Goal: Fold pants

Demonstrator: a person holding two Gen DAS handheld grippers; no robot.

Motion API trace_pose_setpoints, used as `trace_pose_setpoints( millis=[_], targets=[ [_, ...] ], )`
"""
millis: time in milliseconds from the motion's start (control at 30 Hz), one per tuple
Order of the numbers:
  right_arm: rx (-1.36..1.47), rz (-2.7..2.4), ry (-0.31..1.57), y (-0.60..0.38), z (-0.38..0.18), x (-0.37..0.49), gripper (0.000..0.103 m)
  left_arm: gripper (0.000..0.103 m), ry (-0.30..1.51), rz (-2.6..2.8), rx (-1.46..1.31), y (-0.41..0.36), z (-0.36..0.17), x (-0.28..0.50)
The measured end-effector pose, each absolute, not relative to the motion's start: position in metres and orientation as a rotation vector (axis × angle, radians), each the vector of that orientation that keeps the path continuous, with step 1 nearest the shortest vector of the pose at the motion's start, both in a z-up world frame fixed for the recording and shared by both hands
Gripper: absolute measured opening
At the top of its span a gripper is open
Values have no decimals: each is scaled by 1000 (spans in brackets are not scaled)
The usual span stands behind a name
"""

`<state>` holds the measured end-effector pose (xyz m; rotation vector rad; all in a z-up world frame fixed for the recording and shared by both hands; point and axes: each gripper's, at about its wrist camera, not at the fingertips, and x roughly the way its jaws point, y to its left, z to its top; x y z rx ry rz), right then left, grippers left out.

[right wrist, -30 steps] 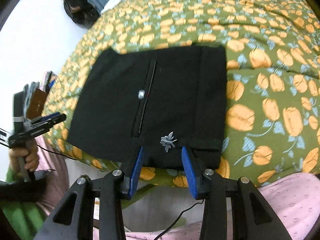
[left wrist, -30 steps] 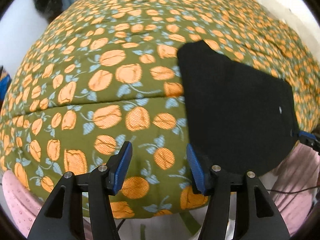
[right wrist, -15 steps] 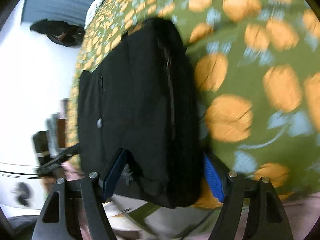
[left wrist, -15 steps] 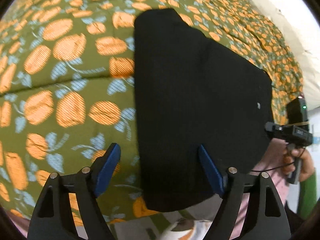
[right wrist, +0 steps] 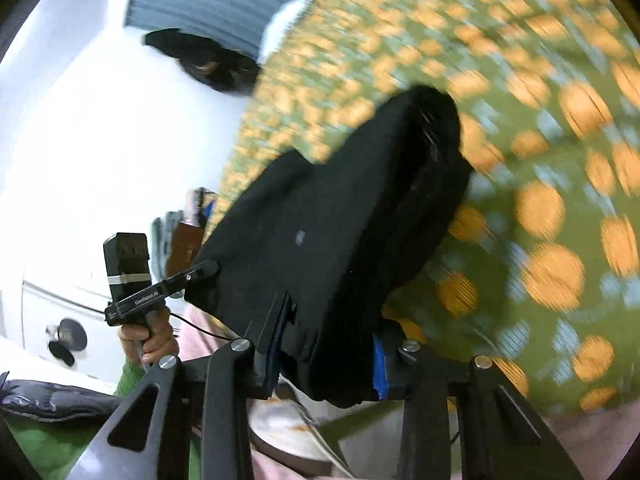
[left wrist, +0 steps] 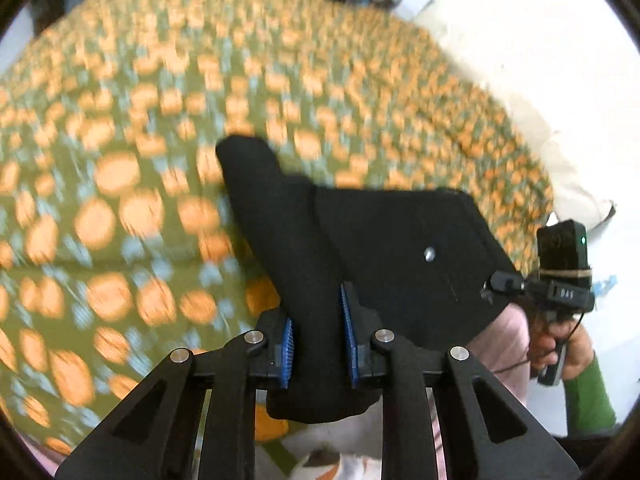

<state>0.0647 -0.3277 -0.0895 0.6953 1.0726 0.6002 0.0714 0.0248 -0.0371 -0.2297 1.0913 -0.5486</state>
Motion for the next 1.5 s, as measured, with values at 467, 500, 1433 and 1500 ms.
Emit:
trace_pose_setpoints(
  millis=[467, 500, 1433, 1500],
  targets=[
    [479, 574, 1006, -253, -76, 224, 36, 27, 973, -307, -158, 83, -53, 190],
    [450, 507, 1067, -253, -100, 235, 37, 31, 1053, -263, -132, 81, -88, 202],
    [25, 22, 1000, -210, -160, 94, 103, 98, 1114, -42, 83, 33, -175, 89],
    [31, 21, 1070, -207, -180, 94, 103, 100, 1109, -36, 107, 29, -179, 89]
  ],
)
